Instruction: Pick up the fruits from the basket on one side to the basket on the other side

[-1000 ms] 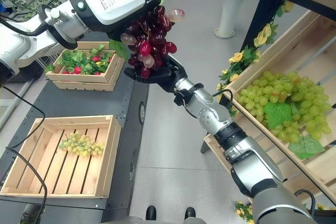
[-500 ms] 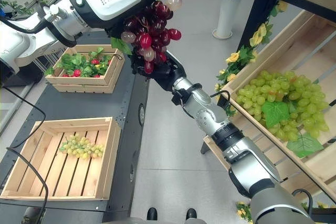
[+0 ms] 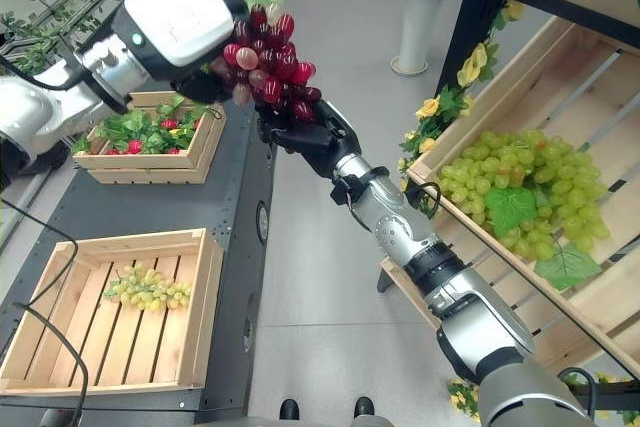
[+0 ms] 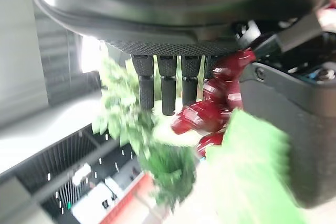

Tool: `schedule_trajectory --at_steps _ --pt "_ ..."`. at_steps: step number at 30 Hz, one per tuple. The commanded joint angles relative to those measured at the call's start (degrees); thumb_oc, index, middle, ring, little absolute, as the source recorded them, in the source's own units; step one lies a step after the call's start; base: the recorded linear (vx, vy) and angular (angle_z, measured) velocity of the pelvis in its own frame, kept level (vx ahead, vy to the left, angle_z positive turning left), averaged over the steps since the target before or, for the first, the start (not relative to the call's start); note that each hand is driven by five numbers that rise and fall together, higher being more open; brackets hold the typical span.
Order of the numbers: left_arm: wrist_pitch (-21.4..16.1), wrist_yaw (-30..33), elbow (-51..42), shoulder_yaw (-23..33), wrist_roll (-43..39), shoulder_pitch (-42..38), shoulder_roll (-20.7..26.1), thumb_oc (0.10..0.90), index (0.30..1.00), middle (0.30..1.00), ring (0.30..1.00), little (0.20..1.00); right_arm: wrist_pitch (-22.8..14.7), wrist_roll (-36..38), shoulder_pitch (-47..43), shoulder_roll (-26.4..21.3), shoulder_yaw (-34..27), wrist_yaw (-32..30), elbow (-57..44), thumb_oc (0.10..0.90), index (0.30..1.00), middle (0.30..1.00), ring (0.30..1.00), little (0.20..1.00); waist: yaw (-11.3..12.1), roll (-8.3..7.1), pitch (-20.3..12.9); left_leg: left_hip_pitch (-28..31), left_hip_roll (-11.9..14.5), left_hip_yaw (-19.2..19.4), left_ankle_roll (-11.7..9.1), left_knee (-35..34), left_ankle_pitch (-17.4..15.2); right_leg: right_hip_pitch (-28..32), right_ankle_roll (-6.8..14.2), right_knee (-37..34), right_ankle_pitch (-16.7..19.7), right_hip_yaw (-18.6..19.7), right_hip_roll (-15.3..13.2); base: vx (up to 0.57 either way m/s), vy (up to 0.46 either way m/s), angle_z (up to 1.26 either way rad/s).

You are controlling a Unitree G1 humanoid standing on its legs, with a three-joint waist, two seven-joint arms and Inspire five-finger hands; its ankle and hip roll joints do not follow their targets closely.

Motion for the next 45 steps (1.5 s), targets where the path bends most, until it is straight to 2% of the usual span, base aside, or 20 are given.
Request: schedule_trajectory --at_steps 1,12,17,20,23,26,32,35,37,38,39,42,43,45 --pt "2.6 2.3 11.6 6.0 -1.0 1.3 1.0 0.8 0.9 0.9 0.9 0.9 -9.8 0.7 -0.7 2.2 -8.6 0.2 0.5 0.4 0.3 0.3 0.3 0.3 0.2 -1.85 -9.3 -1.1 -2.5 0.3 -0.4 0.0 -2.3 0.2 -1.3 0.0 1.1 0.9 1.1 0.0 0.033 -0.09" --pt "1.4 2.8 7.3 12.2 0.4 9.5 3.2 0.8 0.9 0.9 0.9 0.9 -8.8 -1.5 3.4 -0.7 -11.5 0.0 2.3 0.4 0.3 0.3 0.3 0.3 -0.5 -2.45 -8.7 -0.6 -2.2 1.8 -0.1 0.0 -2.7 0.0 -1.1 0.0 1.9 2.4 1.4 0.0 0.021 -0.09" --pt "2.1 1.9 6.2 15.9 -4.1 13.6 3.5 0.8 0.9 0.9 0.9 0.9 -8.6 -2.8 5.9 -1.3 -12.7 0.0 2.7 0.4 0.3 0.3 0.3 0.3 -1.0 -2.54 -8.3 -0.6 -2.1 2.4 0.0 0.0 -2.7 -0.3 -0.9 0.0 2.3 3.1 1.4 -0.01 0.023 -0.08" --pt "0.7 1.0 5.1 20.0 -11.7 17.1 3.0 0.8 0.9 0.9 0.9 0.9 -7.8 -3.5 7.9 -1.6 -13.7 -0.1 2.8 0.4 0.3 0.3 0.3 0.3 -1.2 -2.65 -7.9 -0.7 -2.0 2.7 0.0 0.0 -2.6 -0.6 -0.9 0.0 2.6 3.5 1.5 -0.03 0.021 -0.1" --pt "-2.8 -2.8 3.4 27.9 -22.0 23.1 -0.6 0.8 0.9 0.9 0.9 0.9 -7.0 -4.5 10.6 -1.2 -15.6 1.2 3.7 0.4 0.3 0.3 0.3 0.3 -1.4 -3.22 -7.4 -0.8 -2.0 2.8 0.1 0.0 -2.7 -0.8 -0.9 0.0 2.8 3.7 1.5 -0.02 0.007 -0.13" --pt "-4.8 -6.1 1.1 33.4 -26.5 28.4 -3.9 0.8 0.9 0.9 0.9 0.9 -5.7 -5.3 13.0 -0.8 -16.8 2.1 3.7 0.4 0.3 0.3 0.3 0.3 -1.6 -3.51 -7.1 -0.9 -2.0 2.8 0.2 0.0 -2.8 -1.0 -0.9 0.0 2.9 4.1 1.6 0.0 0.001 -0.02" --pt "-5.4 -12.1 -2.8 43.7 -40.4 41.9 -15.3 0.8 0.9 0.9 0.9 0.9 -3.3 -8.8 21.1 0.8 -18.0 5.3 6.0 0.4 0.3 0.3 0.3 0.3 -2.2 -4.66 -5.8 -1.0 -2.1 2.8 0.5 0.0 -2.9 -1.4 -1.2 0.0 3.1 4.9 2.0 0.0 0.001 -0.03" --pt "-5.9 -13.1 -4.3 45.7 -42.1 46.1 -19.4 0.8 0.9 0.9 0.9 0.9 -2.8 -9.5 24.0 1.5 -18.3 6.6 7.4 0.4 0.3 0.3 0.3 0.3 -2.2 -5.09 -5.4 -0.9 -2.1 2.8 0.6 0.0 -2.9 -1.4 -1.2 0.0 3.2 5.2 2.1 0.02 0.0 -0.11" --pt "-6.9 -15.0 -5.6 46.7 -46.6 50.4 -23.3 0.8 0.9 0.9 0.9 0.9 -2.2 -8.8 27.1 2.5 -19.0 8.2 9.5 0.4 0.3 0.3 0.3 0.3 -2.0 -5.6 -4.9 -0.8 -2.1 2.6 0.8 0.0 -2.9 -1.3 -1.2 0.0 3.3 5.3 2.2 0.04 -0.009 -0.11" --pt "-6.9 -15.0 -5.6 46.7 -46.6 50.4 -23.3 0.8 0.9 0.9 0.9 0.9 -2.2 -8.8 27.1 2.5 -19.0 8.2 9.5 0.4 0.3 0.3 0.3 0.3 -2.0 -5.6 -4.9 -0.8 -2.1 2.6 0.8 0.0 -2.9 -1.3 -1.2 0.0 3.3 5.3 2.2 0.06 -0.007 -0.04" --pt "-6.7 -16.3 -6.4 47.1 -48.5 53.2 -26.3 0.8 0.9 0.9 0.9 0.9 -2.2 -8.8 29.2 3.5 -19.4 8.7 11.6 0.4 0.3 0.3 0.3 0.3 -1.9 -5.8 -4.5 -0.6 -2.1 2.5 1.0 0.0 -3.0 -1.1 -1.2 0.0 3.3 5.3 2.2 0.05 0.002 -0.03" --pt "-6.9 -17.0 -7.1 45.9 -46.6 55.7 -29.2 0.8 0.9 0.9 0.9 0.9 -2.1 -8.5 30.6 4.6 -19.5 8.6 14.4 0.4 0.3 0.3 0.3 0.3 -1.7 -5.99 -3.6 -0.8 -2.1 2.6 1.1 0.0 -2.7 -1.3 -1.3 0.0 3.6 5.5 2.2 0.02 0.006 -0.03" --pt "-6.3 -17.9 -6.9 44.9 -48.7 56.6 -30.9 0.8 0.9 0.9 0.9 0.9 -1.6 -6.9 31.0 5.3 -19.8 8.5 17.1 0.4 0.3 0.3 0.3 0.3 -1.5 -6.12 -2.6 -1.2 -2.1 2.5 1.2 0.0 -2.6 -1.9 -1.3 0.3 3.7 5.5 2.3 -0.01 0.017 -0.1" --pt "-6.2 -18.2 -6.2 44.5 -48.1 57.4 -32.6 0.8 0.9 0.9 0.9 0.9 -1.6 -6.0 31.0 5.9 -20.5 9.0 20.6 0.4 0.3 0.3 0.3 0.3 -1.1 -6.32 -1.3 -1.4 -2.1 2.5 1.4 0.0 -2.4 -2.4 -1.4 1.1 3.4 5.4 2.3 -0.01 0.001 -0.08"
